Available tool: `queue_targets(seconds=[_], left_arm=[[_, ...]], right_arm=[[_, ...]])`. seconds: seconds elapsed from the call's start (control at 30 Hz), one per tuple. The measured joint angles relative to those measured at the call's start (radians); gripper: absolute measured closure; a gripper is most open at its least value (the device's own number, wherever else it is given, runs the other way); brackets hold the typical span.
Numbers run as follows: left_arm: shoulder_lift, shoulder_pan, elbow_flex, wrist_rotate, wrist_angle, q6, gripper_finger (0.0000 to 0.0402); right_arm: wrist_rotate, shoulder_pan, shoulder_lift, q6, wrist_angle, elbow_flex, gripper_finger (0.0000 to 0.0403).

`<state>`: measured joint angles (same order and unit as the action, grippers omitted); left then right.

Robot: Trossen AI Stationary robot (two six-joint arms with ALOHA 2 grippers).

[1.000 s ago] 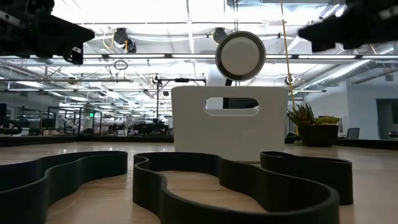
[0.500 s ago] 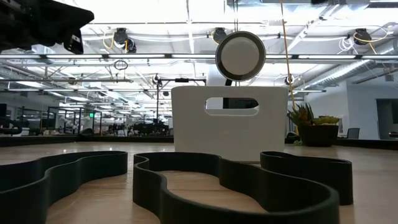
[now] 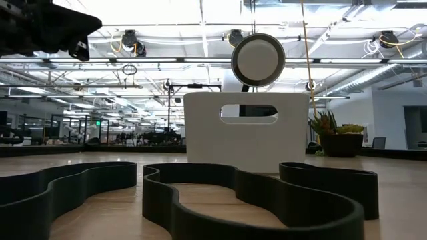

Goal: Pick and place rubber bands into bin
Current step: Put the brown rubber band into the gray container

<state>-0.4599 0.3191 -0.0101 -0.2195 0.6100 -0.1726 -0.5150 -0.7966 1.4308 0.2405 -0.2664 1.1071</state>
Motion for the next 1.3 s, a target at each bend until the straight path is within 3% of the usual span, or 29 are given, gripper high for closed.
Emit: queue_targets(seconds=[0.17,0.33,0.5,0.97,1.3], left_arm=[[0.000,0.000,0.000,0.000,-0.009,0.002,0.0366],[0.000,0.000,0.000,0.000,-0.017,0.017,0.0366],[0.000,0.000,0.000,0.000,-0.017,0.019,0.0366],[0.000,0.000,0.000,0.000,-0.032,0.021,0.0366],[0.000,0.000,0.000,0.000,-0.031,0.018,0.0366]], right_arm=[[0.125,0.023,0.112,0.116,-0.225,0.140,0.0219],[0.296,0.061,0.182,0.190,-0.264,0.171,0.0190],[0.382,0.083,0.240,0.219,-0.297,0.171,0.0176],[0.356,0.088,0.365,0.272,-0.355,0.121,0.0181],[0.359,0.089,0.374,0.316,-0.275,0.026,0.0182]])
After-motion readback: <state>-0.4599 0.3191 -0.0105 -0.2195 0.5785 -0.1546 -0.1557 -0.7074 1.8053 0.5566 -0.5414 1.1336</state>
